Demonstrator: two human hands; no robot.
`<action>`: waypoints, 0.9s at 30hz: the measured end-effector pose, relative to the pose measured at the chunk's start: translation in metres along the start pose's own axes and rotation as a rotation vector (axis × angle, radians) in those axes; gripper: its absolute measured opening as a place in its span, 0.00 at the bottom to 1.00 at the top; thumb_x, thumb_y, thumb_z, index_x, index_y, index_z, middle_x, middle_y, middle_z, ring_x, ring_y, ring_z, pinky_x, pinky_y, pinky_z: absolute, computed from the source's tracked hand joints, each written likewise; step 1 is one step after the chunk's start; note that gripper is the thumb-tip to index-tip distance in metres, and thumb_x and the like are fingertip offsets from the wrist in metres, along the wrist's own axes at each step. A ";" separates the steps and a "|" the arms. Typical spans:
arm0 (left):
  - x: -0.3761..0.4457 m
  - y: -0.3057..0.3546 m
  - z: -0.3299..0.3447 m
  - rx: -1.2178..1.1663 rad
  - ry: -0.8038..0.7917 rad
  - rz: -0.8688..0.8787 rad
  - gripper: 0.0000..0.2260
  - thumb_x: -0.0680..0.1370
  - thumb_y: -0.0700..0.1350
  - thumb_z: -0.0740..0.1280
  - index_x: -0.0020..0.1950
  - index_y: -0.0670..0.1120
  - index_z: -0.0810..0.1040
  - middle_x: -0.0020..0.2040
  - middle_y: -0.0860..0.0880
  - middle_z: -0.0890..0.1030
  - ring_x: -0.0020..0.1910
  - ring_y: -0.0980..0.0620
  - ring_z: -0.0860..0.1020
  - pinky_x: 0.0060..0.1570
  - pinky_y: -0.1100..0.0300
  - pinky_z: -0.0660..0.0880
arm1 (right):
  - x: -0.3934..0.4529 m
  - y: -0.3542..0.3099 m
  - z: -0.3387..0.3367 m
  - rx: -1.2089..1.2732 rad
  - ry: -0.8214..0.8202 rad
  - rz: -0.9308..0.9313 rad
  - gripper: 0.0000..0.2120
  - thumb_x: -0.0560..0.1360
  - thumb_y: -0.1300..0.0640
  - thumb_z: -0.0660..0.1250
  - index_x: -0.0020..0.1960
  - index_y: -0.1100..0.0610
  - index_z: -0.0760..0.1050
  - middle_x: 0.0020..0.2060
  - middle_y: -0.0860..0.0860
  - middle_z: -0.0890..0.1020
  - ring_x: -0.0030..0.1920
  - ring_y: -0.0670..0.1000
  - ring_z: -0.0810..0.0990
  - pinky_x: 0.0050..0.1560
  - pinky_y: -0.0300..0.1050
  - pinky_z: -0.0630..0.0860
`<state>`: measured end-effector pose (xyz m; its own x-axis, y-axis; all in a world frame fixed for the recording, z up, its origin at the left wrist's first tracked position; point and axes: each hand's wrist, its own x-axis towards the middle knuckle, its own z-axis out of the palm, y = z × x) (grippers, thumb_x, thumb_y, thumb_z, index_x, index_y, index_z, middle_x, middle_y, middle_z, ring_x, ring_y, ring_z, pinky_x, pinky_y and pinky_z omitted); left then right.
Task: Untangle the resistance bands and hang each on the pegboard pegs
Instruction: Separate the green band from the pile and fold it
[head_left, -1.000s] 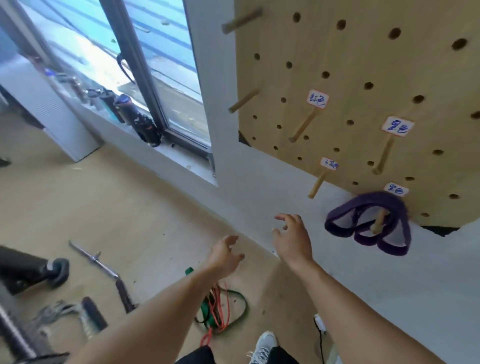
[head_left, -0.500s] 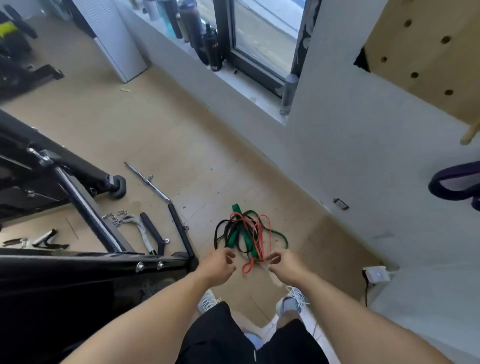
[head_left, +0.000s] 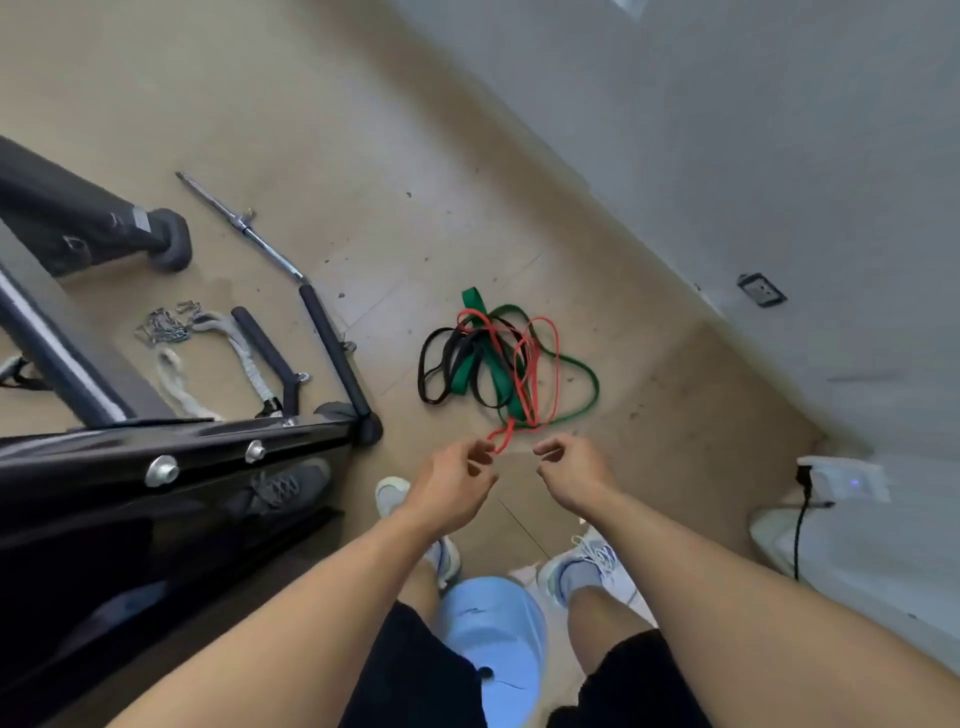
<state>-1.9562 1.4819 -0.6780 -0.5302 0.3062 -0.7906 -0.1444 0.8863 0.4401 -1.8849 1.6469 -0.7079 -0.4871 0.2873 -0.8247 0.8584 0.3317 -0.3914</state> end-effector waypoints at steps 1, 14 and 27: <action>0.019 -0.008 0.012 0.026 -0.029 0.024 0.15 0.79 0.49 0.66 0.66 0.54 0.76 0.58 0.56 0.81 0.53 0.56 0.79 0.51 0.59 0.75 | 0.021 0.009 0.010 -0.062 -0.009 -0.009 0.10 0.76 0.59 0.68 0.52 0.45 0.78 0.50 0.46 0.82 0.56 0.53 0.82 0.54 0.44 0.76; 0.233 -0.095 0.086 0.355 -0.124 0.116 0.25 0.81 0.45 0.65 0.78 0.52 0.64 0.71 0.48 0.75 0.69 0.46 0.74 0.68 0.50 0.71 | 0.256 0.112 0.123 -0.530 -0.037 -0.144 0.20 0.79 0.61 0.61 0.69 0.50 0.75 0.67 0.52 0.77 0.67 0.57 0.77 0.63 0.50 0.75; 0.287 -0.060 0.045 0.783 0.035 0.368 0.19 0.78 0.44 0.64 0.70 0.49 0.72 0.60 0.50 0.80 0.59 0.45 0.78 0.60 0.46 0.77 | 0.412 0.142 0.207 -0.118 0.455 -0.014 0.36 0.75 0.40 0.72 0.76 0.55 0.65 0.72 0.56 0.72 0.73 0.60 0.70 0.72 0.55 0.67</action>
<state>-2.0624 1.5324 -0.9504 -0.4578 0.6212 -0.6360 0.6516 0.7211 0.2354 -1.9305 1.6263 -1.1876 -0.5427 0.6381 -0.5462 0.8396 0.4311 -0.3305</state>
